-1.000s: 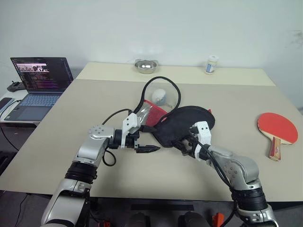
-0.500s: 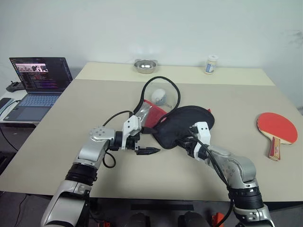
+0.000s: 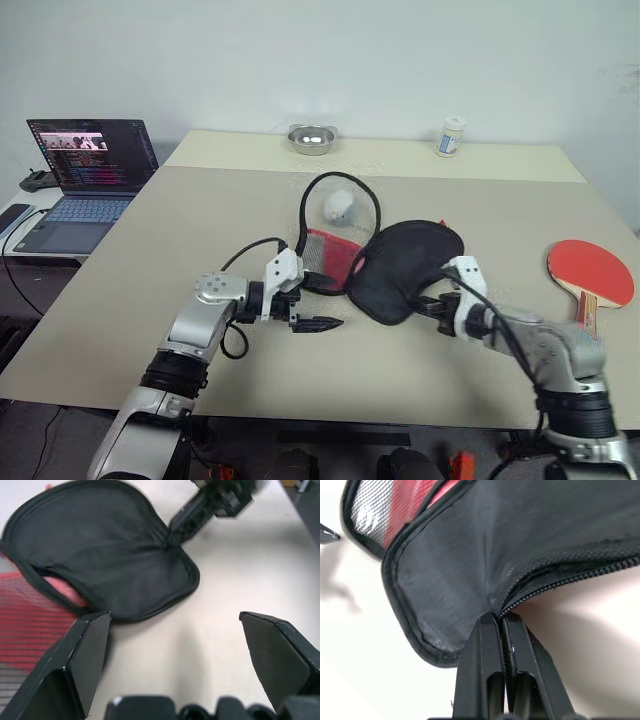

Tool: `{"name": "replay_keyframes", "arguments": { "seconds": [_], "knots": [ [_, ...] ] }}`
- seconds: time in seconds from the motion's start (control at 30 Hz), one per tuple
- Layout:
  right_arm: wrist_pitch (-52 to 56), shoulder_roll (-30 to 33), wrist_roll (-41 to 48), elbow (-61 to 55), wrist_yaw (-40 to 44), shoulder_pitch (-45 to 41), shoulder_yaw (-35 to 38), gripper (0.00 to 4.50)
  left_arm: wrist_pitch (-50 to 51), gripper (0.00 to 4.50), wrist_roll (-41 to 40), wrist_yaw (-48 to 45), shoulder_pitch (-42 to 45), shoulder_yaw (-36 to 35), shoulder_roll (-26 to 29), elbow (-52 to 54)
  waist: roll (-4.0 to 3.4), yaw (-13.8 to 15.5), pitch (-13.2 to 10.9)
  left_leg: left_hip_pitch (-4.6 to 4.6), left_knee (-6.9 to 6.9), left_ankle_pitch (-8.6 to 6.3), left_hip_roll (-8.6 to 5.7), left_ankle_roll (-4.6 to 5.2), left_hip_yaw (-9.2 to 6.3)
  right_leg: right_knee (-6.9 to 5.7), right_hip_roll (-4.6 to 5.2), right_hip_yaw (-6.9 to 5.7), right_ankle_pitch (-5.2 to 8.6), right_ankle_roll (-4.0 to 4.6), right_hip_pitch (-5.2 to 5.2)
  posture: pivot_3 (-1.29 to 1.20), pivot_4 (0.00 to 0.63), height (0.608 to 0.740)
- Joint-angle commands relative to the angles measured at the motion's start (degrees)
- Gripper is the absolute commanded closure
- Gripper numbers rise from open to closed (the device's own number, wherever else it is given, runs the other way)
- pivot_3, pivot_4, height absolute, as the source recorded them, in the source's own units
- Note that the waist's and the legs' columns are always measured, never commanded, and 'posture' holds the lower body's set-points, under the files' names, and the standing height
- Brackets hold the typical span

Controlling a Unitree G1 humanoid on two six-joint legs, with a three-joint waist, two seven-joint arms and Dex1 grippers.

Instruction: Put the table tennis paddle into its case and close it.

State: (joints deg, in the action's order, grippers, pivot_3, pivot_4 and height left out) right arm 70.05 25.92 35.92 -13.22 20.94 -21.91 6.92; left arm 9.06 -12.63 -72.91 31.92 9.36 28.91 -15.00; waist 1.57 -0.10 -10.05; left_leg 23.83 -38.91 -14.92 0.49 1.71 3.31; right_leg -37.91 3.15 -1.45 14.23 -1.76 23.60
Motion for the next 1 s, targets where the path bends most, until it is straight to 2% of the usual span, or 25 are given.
{"name": "replay_keyframes", "arguments": {
  "seconds": [0.03,0.17,0.33,0.63,0.9,1.0],
  "knots": [
    [0.6,7.4,1.0,0.1,6.3,-1.1,0.9,4.45,0.8,0.0,-0.8,0.3,-0.1,0.4,-0.3,3.4,0.01,0.0,0.0,0.0,0.0,0.0,0.0,0.0,0.0,0.01,0.0,0.0,0.0,0.0,-0.01,0.0,0.15,0.74],
    [-2.3,15.9,-1.2,4.8,12.7,-2.2,-2.0,4.45,1.3,0.0,-0.8,0.5,-0.2,0.7,-0.5,4.0,0.01,0.0,0.0,0.0,0.0,0.0,0.01,0.01,-0.01,0.04,-0.01,-0.01,0.0,0.0,-0.01,0.0,0.15,0.74],
    [-7.5,21.0,-5.3,12.8,18.1,-6.4,-5.3,4.45,1.6,0.0,-0.7,0.5,-0.3,0.9,-0.7,4.5,0.02,0.0,0.0,0.0,0.0,0.0,0.01,0.01,0.02,0.05,-0.02,0.01,0.0,-0.01,-0.01,0.0,0.15,0.74],
    [-14.4,22.9,-11.9,23.2,24.8,-11.7,-10.5,4.45,1.4,0.0,-0.7,0.5,-0.2,1.3,-0.9,4.4,0.03,0.0,0.0,0.03,0.0,0.0,0.0,0.01,0.03,0.1,-0.01,0.01,0.0,-0.01,0.0,0.0,0.15,0.74],
    [-16.2,22.1,-15.1,26.0,27.0,-13.2,-11.3,4.45,1.0,0.0,-0.7,0.6,-0.4,1.6,-1.3,4.8,0.03,0.0,0.0,0.03,0.0,0.0,0.0,0.01,0.03,0.08,0.0,0.01,0.0,0.0,0.0,0.0,0.15,0.74],
    [-16.4,21.7,-15.6,26.7,27.1,-13.6,-10.8,3.92,1.0,0.0,-0.8,0.6,-0.6,1.6,-1.4,5.2,0.03,0.0,0.0,0.03,0.0,0.0,0.0,0.01,0.03,0.08,0.0,0.01,0.0,0.0,0.0,0.0,0.15,0.74]
  ]
}}
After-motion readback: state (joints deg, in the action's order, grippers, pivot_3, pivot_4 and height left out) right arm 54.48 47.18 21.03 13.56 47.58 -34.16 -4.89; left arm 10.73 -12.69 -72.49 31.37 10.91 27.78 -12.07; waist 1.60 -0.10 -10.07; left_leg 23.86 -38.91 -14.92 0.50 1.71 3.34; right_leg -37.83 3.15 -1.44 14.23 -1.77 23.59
